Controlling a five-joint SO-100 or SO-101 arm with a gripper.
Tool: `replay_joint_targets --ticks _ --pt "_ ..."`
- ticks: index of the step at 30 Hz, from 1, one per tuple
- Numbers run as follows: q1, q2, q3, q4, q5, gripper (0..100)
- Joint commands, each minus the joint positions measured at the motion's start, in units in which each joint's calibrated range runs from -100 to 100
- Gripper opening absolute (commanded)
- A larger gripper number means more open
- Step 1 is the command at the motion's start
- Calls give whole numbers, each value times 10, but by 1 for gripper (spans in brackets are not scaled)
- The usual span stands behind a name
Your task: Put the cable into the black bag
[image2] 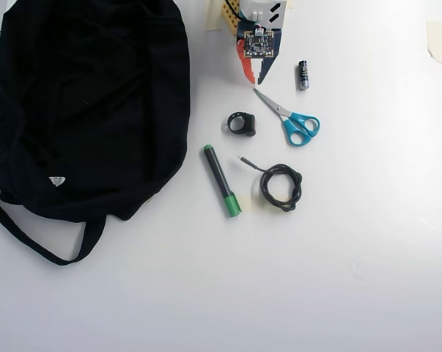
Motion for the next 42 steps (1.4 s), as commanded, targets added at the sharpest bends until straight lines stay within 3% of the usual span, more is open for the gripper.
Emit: replay_joint_targets --ticks 1,6,13,21,33,42 --pt "0 -6 13 19 -1 2" --pt "-1 -6 13 9 -3 3" --pt "-3 28 -26 -94 -3 2" --pt "-18 187 -226 -131 -4 3" --pt "-49 415 -416 -362 -3 3" --pt "-40 631 -619 -475 -2 3"
